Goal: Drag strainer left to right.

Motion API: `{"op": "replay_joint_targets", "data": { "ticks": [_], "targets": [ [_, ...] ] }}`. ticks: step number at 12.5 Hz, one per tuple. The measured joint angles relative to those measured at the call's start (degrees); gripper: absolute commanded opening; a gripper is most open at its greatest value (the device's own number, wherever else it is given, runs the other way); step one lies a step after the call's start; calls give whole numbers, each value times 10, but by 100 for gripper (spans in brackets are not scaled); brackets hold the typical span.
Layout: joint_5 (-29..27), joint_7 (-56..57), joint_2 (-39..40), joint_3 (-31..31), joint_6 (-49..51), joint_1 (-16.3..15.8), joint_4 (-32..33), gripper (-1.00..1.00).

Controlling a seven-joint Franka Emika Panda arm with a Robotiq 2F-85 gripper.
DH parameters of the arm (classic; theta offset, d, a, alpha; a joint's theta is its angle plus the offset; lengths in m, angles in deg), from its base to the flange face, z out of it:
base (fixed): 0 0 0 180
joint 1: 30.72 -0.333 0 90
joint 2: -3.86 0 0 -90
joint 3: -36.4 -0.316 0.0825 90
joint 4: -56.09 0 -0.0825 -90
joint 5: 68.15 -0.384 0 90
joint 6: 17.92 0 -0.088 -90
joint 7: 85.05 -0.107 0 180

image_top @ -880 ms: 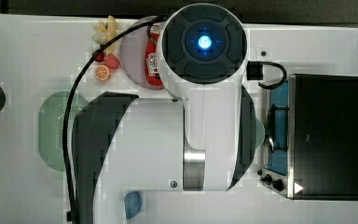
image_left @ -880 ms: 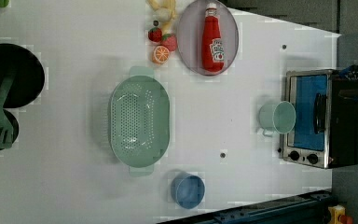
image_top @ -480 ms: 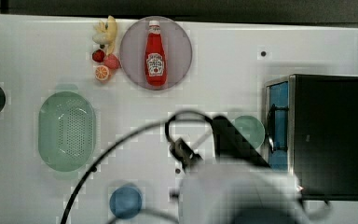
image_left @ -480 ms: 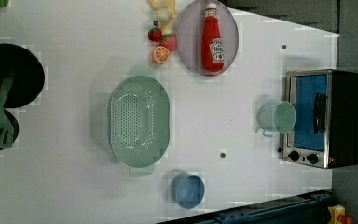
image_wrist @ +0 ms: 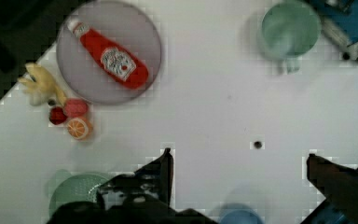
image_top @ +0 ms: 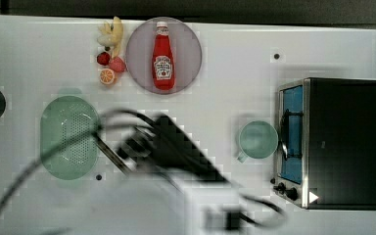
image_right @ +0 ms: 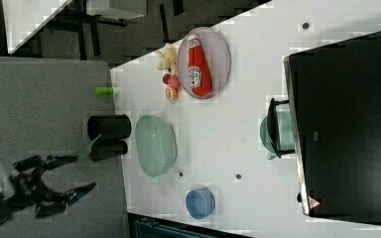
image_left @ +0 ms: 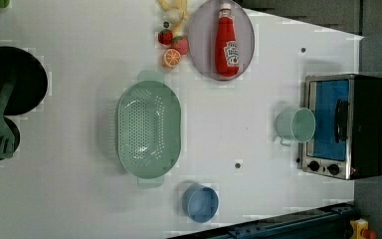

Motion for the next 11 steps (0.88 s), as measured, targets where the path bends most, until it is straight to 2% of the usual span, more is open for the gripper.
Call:
{"op": "replay_joint_targets", "data": {
  "ticks": [4, 7, 11],
  "targets": [
    [-2, -193, 160, -138, -109, -11, 48, 100],
    [-2, -362, 299, -229, -164, -16, 58, 100],
    [5, -541, 391, -261, -320, -33, 78, 100]
  ]
}}
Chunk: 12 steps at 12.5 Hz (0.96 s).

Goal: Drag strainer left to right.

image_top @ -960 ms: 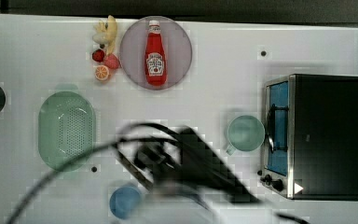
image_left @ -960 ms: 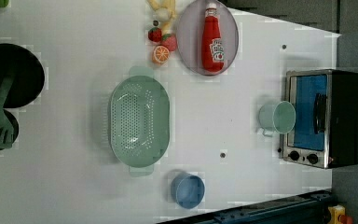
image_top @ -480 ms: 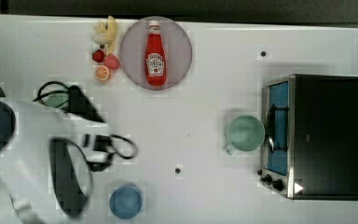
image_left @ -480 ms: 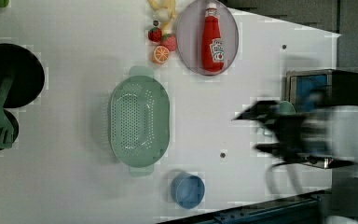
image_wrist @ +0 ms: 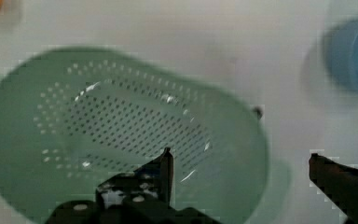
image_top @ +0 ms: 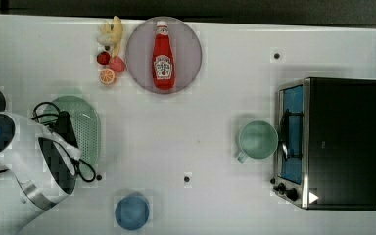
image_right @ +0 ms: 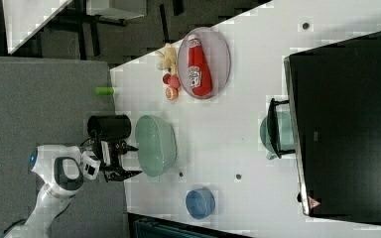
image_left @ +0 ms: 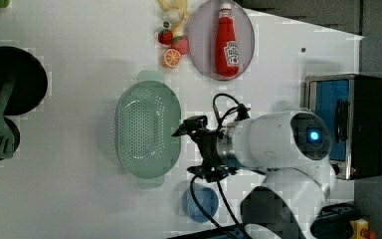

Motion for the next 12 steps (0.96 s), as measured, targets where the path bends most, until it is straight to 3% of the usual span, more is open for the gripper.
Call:
{"op": "replay_joint_targets", "data": {
  "ticks": [6, 9, 12],
  "targets": [
    [32, -69, 140, 22, -201, -7, -24, 100],
    [32, -82, 203, 58, -229, -12, -10, 100],
    [34, -82, 214, 92, -220, -14, 19, 100]
  ]
}}
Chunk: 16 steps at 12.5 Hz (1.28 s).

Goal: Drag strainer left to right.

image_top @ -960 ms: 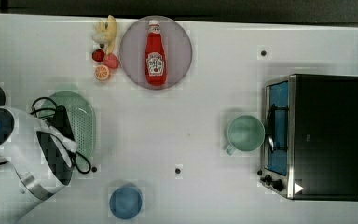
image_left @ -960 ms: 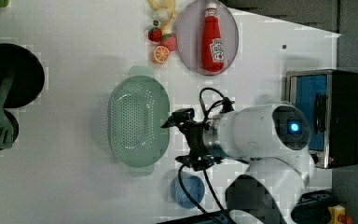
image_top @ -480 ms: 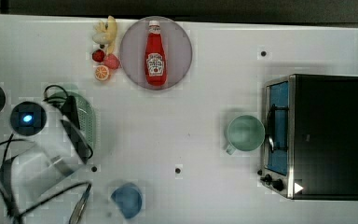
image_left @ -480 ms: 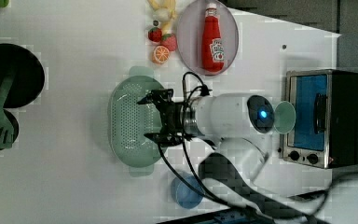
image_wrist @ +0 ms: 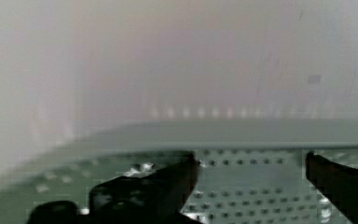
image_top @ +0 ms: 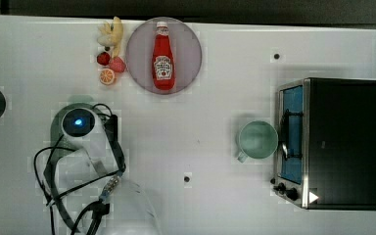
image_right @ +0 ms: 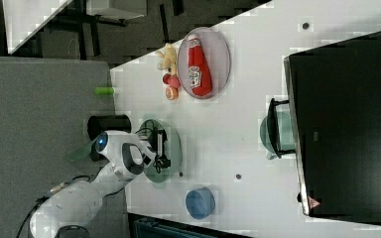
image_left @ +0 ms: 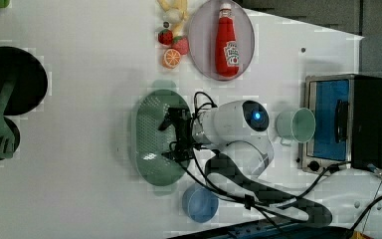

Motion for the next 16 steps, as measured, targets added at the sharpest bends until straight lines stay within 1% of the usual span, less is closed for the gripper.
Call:
{"op": "replay_joint_targets", "data": {
  "ticks": [2, 4, 6, 7, 9, 11, 15, 16],
  "targets": [
    [11, -1, -7, 8, -3, -3, 1, 100],
    [11, -1, -27, 27, -12, -19, 10, 100],
    [14, -1, -41, 43, -12, -23, 24, 100],
    [21, -1, -51, 49, -12, -21, 35, 100],
    [-1, -1, -89, 70, -11, -19, 77, 100],
    [-2, 5, -123, 97, -24, -16, 103, 100],
    [3, 46, -132, 151, -26, -7, 106, 100],
    [7, 51, -133, 162, -26, 0, 112, 100]
  ]
}}
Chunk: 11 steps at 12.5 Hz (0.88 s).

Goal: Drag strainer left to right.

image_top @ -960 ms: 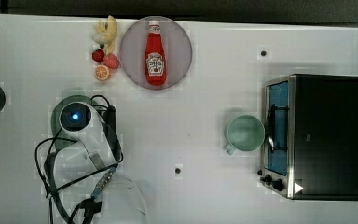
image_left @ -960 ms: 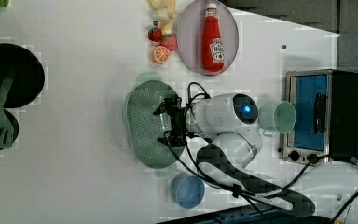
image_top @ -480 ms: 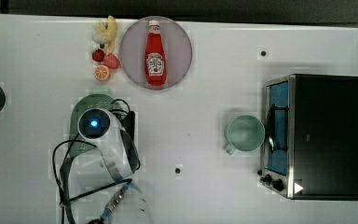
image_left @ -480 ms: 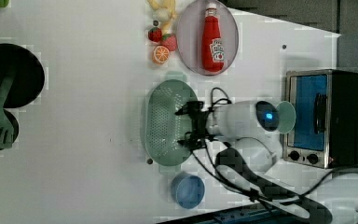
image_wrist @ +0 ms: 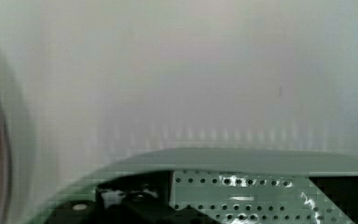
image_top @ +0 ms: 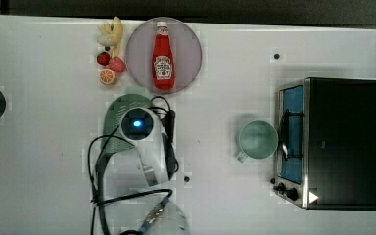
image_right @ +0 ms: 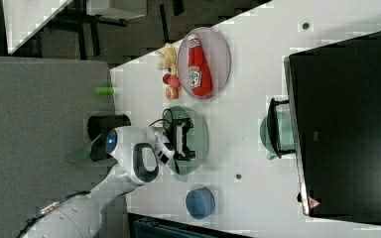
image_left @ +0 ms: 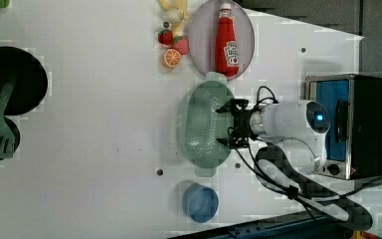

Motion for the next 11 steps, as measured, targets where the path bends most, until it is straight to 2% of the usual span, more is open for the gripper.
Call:
{"op": "replay_joint_targets", "data": {
  "ticks": [2, 4, 8, 11],
  "targets": [
    [12, 40, -1, 26, -2, 16, 16, 100],
    [-4, 86, 0, 58, 3, 33, 16, 100],
    [1, 126, -5, 120, 0, 40, 18, 100],
    [-13, 155, -5, 134, -13, 56, 18, 100]
  ]
}}
